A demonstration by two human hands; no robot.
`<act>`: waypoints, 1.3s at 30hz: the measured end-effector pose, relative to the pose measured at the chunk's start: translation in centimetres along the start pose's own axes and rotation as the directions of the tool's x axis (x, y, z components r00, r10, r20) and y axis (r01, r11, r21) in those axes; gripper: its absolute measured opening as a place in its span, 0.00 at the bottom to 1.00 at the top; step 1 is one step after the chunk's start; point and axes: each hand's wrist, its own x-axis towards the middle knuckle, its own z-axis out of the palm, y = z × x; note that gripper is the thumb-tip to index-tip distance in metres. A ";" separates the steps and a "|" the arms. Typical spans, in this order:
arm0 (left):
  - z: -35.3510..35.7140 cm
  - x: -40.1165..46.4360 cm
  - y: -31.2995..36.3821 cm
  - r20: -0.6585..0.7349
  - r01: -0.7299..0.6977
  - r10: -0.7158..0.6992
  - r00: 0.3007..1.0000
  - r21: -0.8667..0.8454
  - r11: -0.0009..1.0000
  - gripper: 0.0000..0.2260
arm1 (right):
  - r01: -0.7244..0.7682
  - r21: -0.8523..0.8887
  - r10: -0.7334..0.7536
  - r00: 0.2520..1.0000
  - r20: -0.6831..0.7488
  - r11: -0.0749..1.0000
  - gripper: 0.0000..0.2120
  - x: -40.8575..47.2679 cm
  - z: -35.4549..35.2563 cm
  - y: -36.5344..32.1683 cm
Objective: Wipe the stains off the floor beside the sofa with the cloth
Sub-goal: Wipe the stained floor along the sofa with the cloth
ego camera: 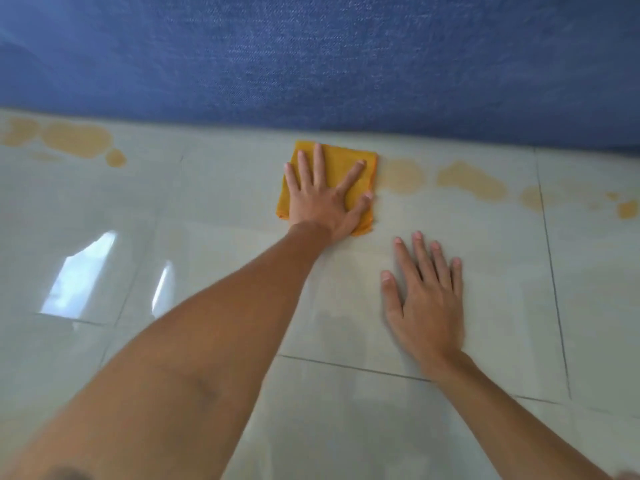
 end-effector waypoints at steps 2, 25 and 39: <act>0.7 -3.8 0.9 0.012 -0.044 0.044 0.999 -0.001 0.999 0.30 | 0.000 0.028 -0.002 0.999 0.053 1.000 0.28 0.4 -0.6 0.3; -1.3 0.5 -10.5 -0.062 0.282 -0.281 0.958 0.013 0.959 0.32 | -0.030 -0.095 0.034 0.999 0.037 0.995 0.26 -1.4 0.4 2.6; 2.3 -6.3 7.3 -0.011 -0.214 0.215 0.977 0.043 0.976 0.29 | -0.107 0.302 0.139 0.986 -0.086 0.947 0.26 -2.5 -1.8 5.3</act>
